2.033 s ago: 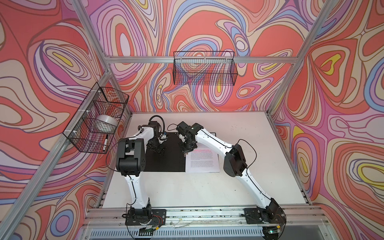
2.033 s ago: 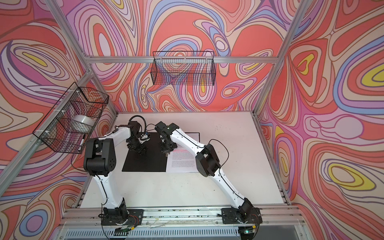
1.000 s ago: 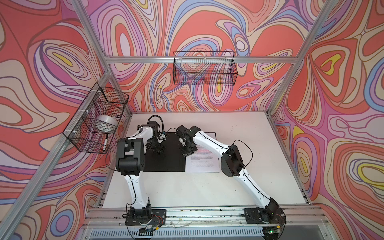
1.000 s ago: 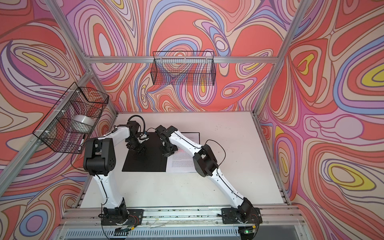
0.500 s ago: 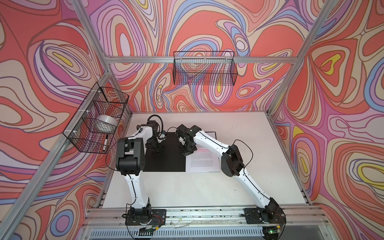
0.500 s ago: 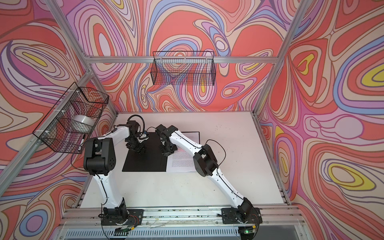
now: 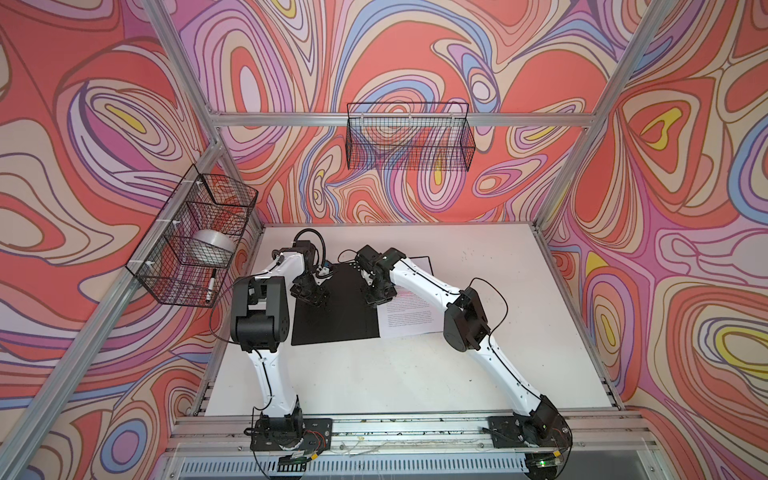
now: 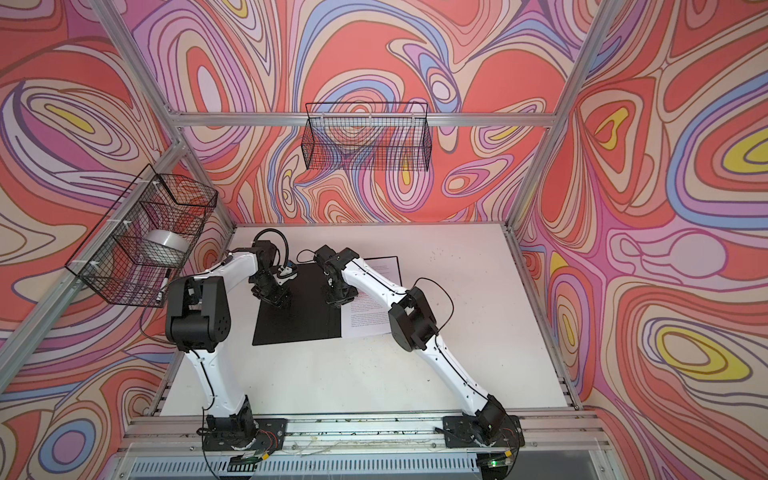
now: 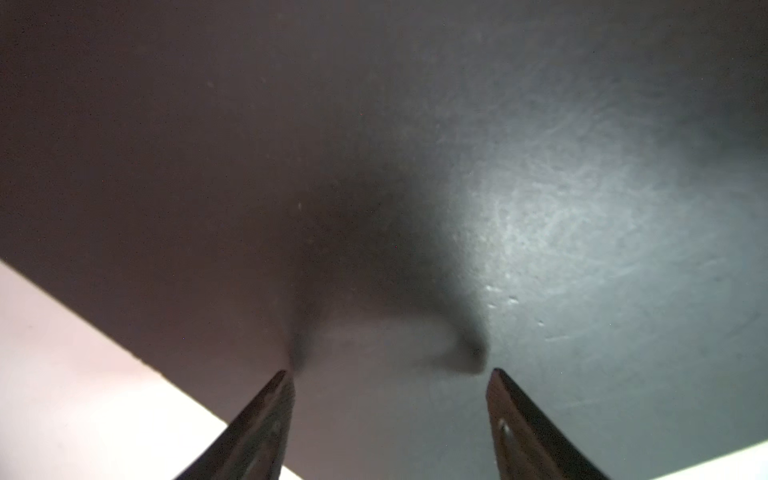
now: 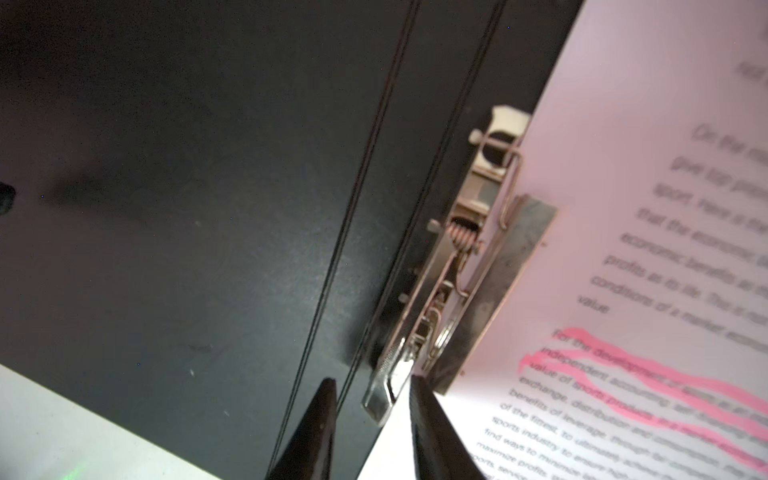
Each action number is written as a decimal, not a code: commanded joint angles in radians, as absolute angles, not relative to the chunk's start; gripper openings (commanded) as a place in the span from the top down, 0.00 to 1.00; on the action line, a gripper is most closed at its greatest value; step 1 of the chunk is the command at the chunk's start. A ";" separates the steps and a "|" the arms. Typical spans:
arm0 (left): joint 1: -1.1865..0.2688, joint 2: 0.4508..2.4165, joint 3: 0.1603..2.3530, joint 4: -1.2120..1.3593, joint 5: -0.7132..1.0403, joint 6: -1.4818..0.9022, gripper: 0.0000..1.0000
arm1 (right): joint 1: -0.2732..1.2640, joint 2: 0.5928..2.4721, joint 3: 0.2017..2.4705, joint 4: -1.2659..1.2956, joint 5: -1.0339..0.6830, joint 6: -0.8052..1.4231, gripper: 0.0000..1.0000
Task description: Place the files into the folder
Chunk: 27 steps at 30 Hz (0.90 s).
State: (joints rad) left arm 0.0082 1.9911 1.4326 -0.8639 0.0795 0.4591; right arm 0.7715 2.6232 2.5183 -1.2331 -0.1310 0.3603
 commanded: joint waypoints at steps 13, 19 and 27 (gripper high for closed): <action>0.047 1.844 1.499 -0.997 0.176 0.416 0.21 | 0.707 2.383 2.495 -1.184 -0.083 0.422 0.59; 0.126 1.832 1.486 -1.032 0.265 0.321 0.17 | 0.585 2.131 2.126 -1.019 -0.102 0.459 0.51; 0.199 1.876 1.428 -1.023 0.293 0.254 0.13 | 0.397 1.855 1.666 -0.877 -0.210 0.486 0.40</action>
